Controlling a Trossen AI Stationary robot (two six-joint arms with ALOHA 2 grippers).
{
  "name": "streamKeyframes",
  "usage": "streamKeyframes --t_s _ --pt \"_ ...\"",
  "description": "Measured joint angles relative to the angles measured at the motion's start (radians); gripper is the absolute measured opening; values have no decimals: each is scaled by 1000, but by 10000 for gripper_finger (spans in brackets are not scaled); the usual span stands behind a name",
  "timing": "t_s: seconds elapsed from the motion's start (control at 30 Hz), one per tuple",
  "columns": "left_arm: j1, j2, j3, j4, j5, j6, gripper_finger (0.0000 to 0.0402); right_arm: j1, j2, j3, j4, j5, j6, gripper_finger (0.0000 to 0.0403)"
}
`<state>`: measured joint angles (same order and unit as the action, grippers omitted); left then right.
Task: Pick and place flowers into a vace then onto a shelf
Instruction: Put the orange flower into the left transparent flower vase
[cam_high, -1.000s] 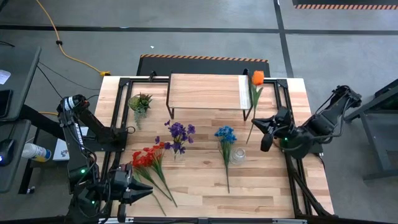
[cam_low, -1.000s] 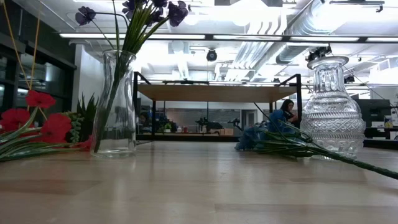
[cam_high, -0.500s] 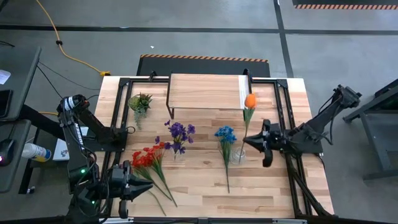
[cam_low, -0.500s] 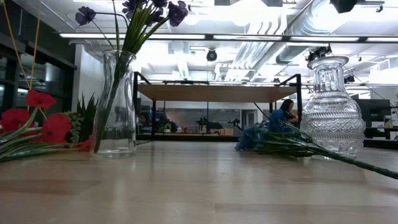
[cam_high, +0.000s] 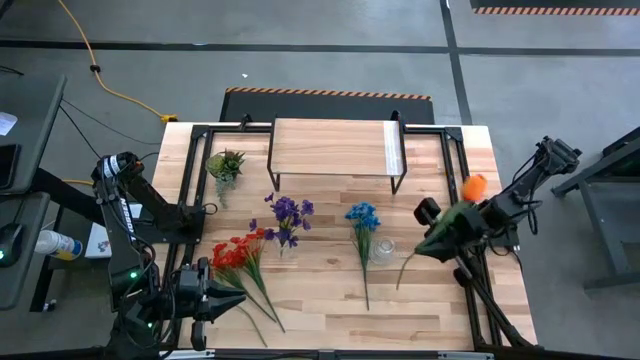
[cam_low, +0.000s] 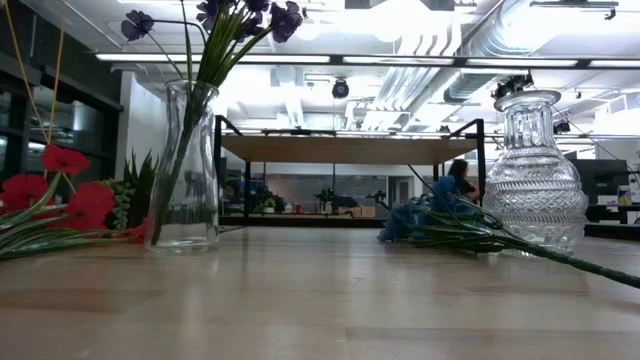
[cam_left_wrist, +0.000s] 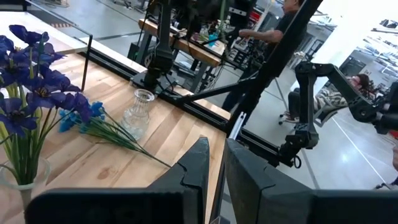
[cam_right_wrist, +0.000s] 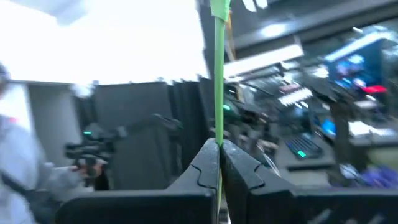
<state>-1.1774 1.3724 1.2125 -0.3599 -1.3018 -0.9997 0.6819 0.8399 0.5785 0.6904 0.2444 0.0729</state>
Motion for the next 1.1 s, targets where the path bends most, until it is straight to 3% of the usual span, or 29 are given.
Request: streamKeyframes --t_s 0.23,0.53,1.1 --pt "47 0 0 -1 26 1 88 0 9 0 104 -204 -85 0" --pt "154 0 0 -5 220 7 88 0 10 0 202 -385 -201 0" --pt "176 0 0 -1 251 34 88 0 11 0 181 -254 -173 0"
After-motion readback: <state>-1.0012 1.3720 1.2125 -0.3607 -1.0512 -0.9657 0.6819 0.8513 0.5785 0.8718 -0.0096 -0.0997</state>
